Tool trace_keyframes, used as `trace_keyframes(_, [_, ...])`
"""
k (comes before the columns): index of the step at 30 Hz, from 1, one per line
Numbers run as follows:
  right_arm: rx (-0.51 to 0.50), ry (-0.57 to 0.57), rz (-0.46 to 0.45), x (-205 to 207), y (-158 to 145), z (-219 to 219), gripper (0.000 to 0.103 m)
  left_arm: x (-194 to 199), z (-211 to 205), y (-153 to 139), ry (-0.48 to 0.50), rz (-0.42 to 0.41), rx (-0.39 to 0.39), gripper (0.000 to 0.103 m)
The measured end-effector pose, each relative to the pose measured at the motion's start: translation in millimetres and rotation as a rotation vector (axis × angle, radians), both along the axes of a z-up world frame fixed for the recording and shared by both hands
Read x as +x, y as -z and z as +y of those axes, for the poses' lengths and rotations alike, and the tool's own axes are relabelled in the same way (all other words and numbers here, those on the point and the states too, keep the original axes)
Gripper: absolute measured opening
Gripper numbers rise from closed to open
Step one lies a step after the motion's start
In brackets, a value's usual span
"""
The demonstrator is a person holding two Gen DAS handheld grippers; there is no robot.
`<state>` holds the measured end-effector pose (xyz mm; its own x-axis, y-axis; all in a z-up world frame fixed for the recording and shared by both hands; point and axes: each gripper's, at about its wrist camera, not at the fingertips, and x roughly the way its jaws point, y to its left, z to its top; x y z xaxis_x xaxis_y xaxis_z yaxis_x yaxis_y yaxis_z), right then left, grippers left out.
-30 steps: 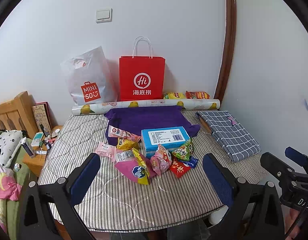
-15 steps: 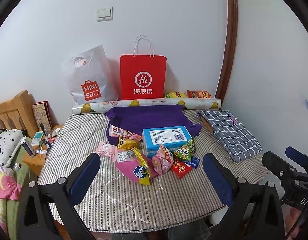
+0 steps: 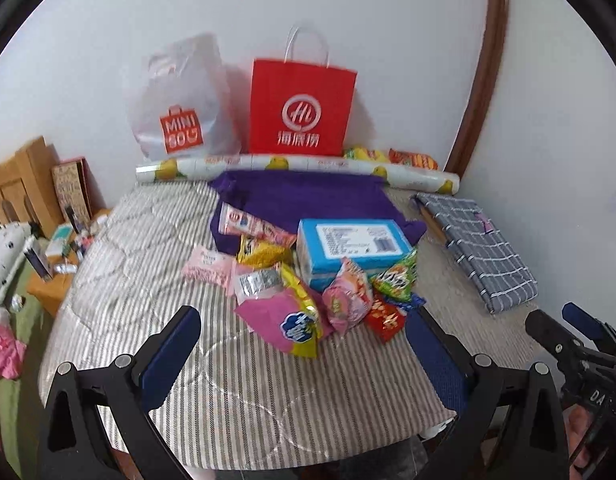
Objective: Organize snacks
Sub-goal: 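Grasp the green snack bag with the right tool while the left tool grasps the pink bag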
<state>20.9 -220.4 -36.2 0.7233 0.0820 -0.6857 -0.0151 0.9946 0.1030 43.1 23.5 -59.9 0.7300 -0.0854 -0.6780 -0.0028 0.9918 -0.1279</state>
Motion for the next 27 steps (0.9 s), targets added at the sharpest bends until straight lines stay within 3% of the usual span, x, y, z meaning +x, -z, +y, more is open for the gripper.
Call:
trace_keyframes(8, [0.008,-0.039,0.04,54,45,2,0.099,31,27,38,-0.036,0.066,-0.019,0.102])
trace_keyframes(15, [0.009,-0.067,0.114,110,89,16,0.086,51,55,63,-0.074,0.132,-0.048,0.102])
trace_keyframes(27, [0.052,-0.1,0.198,166,135,36,0.085,73,81,83,-0.092,0.151,-0.065,0.102])
